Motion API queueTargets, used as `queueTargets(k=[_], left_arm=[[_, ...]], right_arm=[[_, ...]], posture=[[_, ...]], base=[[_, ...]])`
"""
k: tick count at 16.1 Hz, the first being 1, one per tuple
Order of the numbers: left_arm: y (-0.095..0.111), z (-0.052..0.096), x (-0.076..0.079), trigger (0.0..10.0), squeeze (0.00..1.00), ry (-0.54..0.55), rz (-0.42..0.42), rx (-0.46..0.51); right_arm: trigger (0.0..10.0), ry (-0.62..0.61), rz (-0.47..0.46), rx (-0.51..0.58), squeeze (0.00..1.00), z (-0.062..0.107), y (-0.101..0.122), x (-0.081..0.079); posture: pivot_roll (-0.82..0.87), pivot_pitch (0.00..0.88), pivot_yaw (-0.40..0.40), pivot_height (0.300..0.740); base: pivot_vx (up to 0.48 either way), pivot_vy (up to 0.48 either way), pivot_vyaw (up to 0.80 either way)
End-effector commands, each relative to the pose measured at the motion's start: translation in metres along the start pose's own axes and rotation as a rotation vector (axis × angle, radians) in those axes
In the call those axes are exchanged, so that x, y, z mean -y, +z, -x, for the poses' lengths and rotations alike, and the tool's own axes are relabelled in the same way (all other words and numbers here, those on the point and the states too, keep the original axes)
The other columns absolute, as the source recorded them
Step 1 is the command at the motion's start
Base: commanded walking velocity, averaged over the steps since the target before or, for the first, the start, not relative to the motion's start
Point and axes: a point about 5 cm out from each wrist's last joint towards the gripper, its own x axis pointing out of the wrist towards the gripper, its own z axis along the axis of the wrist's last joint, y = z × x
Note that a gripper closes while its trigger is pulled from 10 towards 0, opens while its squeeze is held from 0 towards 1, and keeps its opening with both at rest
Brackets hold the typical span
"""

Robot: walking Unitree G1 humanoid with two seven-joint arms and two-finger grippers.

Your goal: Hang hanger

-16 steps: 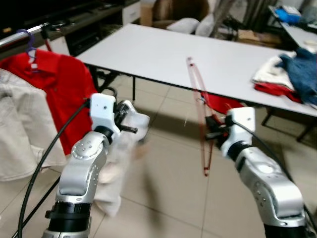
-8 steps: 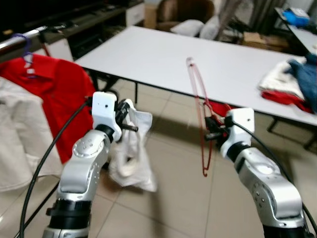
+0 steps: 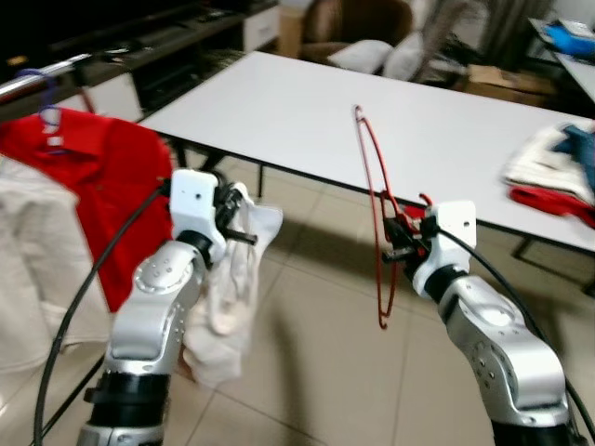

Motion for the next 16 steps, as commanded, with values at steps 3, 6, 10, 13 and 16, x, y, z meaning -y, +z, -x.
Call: queueTargets(k=[3, 6, 10, 13, 16], left_arm=[[0.0077, -0.0018, 0.001, 10.0, 0.0, -0.008, -0.009, 0.035], [0.0087, -0.0026, 0.0004, 10.0, 0.0, -0.01, -0.012, 0.039], [0.0108, -0.0058, -0.0022, 10.0, 0.0, -0.008, -0.018, 0.049], [0.0119, -0.0076, -0.0028, 10.0, 0.0, -0.012, -0.023, 0.052], [0.0136, -0.0099, -0.0042, 10.0, 0.0, -0.014, -0.024, 0.057]], right_arm=[[10.0, 0.022, 0.016, 0.001, 0.0, 0.0, 0.0021, -0.0005], [10.0, 0.03, 0.026, 0.009, 0.0, -0.0002, 0.0027, -0.0016], [10.0, 0.031, 0.041, 0.015, 0.0, -0.0012, 0.0039, 0.0006], [10.0, 0.029, 0.049, 0.022, 0.0, -0.0019, 0.006, 0.0024], [10.0, 0.024, 0.058, 0.024, 0.0, -0.0014, 0.0065, 0.005]], posture=[[0.04, 0.0, -0.045, 0.74], [0.04, 0.0, -0.045, 0.74], [0.04, 0.0, -0.049, 0.74], [0.04, 0.0, -0.042, 0.74], [0.03, 0.0, -0.039, 0.74]], base=[[0.339, 0.0, -0.52], [0.34, 0.0, -0.53], [0.339, 0.0, 0.0], [0.339, 0.0, 0.0], [0.336, 0.0, 0.0]])
